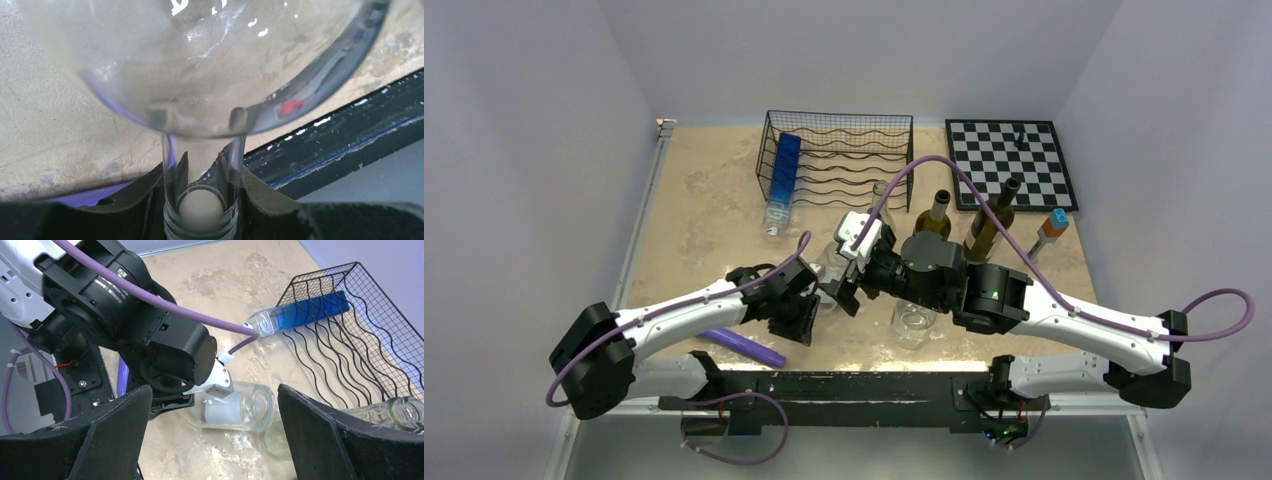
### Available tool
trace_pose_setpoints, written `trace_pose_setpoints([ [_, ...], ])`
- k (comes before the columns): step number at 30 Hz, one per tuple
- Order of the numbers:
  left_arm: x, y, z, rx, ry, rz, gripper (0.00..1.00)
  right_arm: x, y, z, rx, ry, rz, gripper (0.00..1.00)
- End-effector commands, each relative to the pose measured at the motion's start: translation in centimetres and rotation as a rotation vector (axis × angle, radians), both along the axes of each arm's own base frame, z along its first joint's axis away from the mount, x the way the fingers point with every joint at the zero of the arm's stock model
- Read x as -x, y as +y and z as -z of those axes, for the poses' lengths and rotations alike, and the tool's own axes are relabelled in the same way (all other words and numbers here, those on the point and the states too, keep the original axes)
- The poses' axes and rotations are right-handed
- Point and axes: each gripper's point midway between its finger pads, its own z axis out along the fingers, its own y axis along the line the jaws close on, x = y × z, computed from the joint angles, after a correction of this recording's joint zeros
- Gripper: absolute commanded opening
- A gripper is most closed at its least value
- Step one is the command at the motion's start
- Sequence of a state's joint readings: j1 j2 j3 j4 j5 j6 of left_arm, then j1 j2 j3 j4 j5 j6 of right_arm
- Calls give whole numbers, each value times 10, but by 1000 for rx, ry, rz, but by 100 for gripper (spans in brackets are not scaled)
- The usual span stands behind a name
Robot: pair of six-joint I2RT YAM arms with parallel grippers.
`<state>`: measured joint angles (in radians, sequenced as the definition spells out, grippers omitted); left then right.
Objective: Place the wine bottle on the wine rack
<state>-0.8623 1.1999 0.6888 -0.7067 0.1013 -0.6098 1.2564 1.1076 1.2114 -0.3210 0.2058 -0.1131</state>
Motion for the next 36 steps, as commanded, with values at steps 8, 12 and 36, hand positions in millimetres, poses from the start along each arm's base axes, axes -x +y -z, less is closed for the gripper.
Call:
trace_pose_setpoints([
  [8,-24,6,23,-100,-64,-160,12,-1,-13,-30,-84,10,43,99],
  [12,-32,6,22,-79,-125,-173,32,0,-14,-32,-76,8,44,99],
  [36,-54,5,37,-72,-267,-180,94,-1,-28,-27,-73,11,78,99],
])
